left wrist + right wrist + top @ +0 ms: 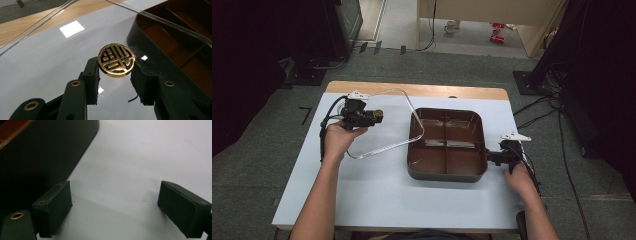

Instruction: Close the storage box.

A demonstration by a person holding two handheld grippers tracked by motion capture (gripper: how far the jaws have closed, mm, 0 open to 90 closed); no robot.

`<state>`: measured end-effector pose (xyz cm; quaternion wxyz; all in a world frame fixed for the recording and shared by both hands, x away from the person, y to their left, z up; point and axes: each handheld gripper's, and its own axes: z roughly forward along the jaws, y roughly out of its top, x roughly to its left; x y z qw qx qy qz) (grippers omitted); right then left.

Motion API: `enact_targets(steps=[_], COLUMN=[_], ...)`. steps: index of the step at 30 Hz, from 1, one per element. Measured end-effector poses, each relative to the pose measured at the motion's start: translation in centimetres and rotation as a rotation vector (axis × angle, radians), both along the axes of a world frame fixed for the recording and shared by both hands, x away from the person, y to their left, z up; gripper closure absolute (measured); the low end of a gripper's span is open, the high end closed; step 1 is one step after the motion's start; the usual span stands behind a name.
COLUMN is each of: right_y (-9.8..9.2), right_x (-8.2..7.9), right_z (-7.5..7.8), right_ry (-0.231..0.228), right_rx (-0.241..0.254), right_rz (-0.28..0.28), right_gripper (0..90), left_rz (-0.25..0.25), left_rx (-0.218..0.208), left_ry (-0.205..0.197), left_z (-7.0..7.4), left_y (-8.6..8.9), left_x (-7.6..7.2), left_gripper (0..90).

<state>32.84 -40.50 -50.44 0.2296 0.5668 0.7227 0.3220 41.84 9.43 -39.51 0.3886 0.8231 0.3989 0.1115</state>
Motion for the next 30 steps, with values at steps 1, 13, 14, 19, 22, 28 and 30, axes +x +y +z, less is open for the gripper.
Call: enact_targets(steps=[1,13,14,19,22,28,30], right_y=[0.0,0.0,0.0,0.0,0.0,0.0,0.0], right_x=[0.0,0.0,0.0,0.0,0.0,0.0,0.0], right_z=[0.0,0.0,0.0,0.0,0.0,0.0,0.0], right_ry=[0.0,0.0,0.003,0.002,0.002,0.003,0.003], right_rx=[0.0,-0.002,-0.001,-0.001,-0.001,-0.001,-0.001], right_rz=[0.0,0.002,0.0,-0.001,-0.001,-0.001,-0.001], right_gripper=[11.5,11.5,11.5,11.5,11.5,11.5,11.5], left_rz=[-0.009,-0.128,-0.136,-0.167,-0.187,-0.212,-0.224], left_rx=[-0.002,-0.003,-0.001,-0.008,0.002,0.011,0.008], left_ry=[-0.003,-0.021,-0.024,-0.018,-0.016,-0.018,-0.027], left_z=[0.1,1.3,1.4,1.5,1.2,1.0,0.8], left_y=[-0.3,-5.0,-5.4,-6.9,-8.1,-9.5,-10.1], left_x=[-0.1,-1.0,-1.0,-0.9,-0.8,-0.7,-0.7], left_gripper=[59.8,59.8,59.8,59.8,59.8,59.8,59.8])
